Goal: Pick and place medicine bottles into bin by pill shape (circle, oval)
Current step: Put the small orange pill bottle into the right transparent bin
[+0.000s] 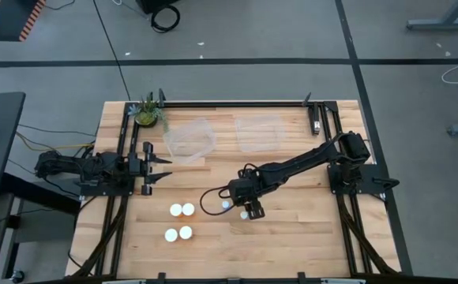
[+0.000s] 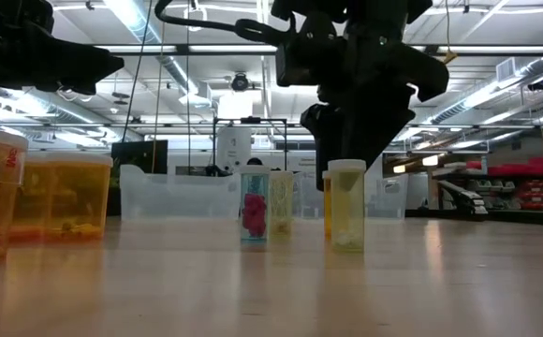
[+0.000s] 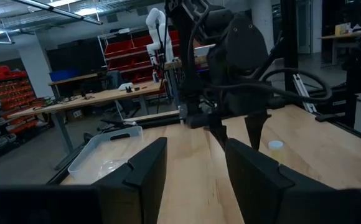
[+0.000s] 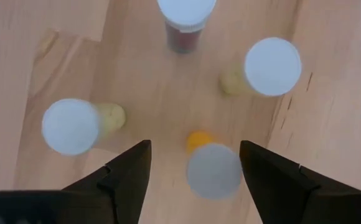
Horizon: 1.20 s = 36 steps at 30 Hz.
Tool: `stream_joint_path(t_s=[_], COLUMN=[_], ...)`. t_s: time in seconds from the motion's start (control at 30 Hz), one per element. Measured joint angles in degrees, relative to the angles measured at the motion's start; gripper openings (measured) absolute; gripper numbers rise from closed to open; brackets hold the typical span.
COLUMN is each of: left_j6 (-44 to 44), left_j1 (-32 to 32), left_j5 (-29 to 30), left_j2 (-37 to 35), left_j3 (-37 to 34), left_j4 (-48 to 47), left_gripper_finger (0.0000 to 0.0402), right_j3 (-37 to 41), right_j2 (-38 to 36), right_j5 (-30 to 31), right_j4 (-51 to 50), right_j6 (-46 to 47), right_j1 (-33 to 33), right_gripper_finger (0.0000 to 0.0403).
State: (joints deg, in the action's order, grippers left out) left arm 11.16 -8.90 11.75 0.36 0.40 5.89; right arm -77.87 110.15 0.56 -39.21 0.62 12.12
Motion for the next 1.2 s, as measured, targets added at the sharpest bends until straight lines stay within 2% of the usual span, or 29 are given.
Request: stream_joint_path(t_s=[0.77,0.97,1.2], left_j6=[0.0,0.0,0.0], left_j1=[0.0,0.0,0.0], left_j5=[0.0,0.0,0.0], left_j2=[0.0,0.0,0.0], left_j3=[0.0,0.0,0.0], left_j4=[0.0,0.0,0.0], left_gripper_finger=[0.0172,0.0172,0.0172], right_j3=[0.4,-0.2,-2.9], right_j2=[0.0,0.0,-0.9], right_j5=[0.0,0.3,3.8], right_j4=[0.1,-1.8,-6.0], right_j6=[-0.1,-0.8,-2.5], right_j1=[-2.0,-2.7,-3.6], right_gripper_finger=[0.0133,0.0131,0.0133])
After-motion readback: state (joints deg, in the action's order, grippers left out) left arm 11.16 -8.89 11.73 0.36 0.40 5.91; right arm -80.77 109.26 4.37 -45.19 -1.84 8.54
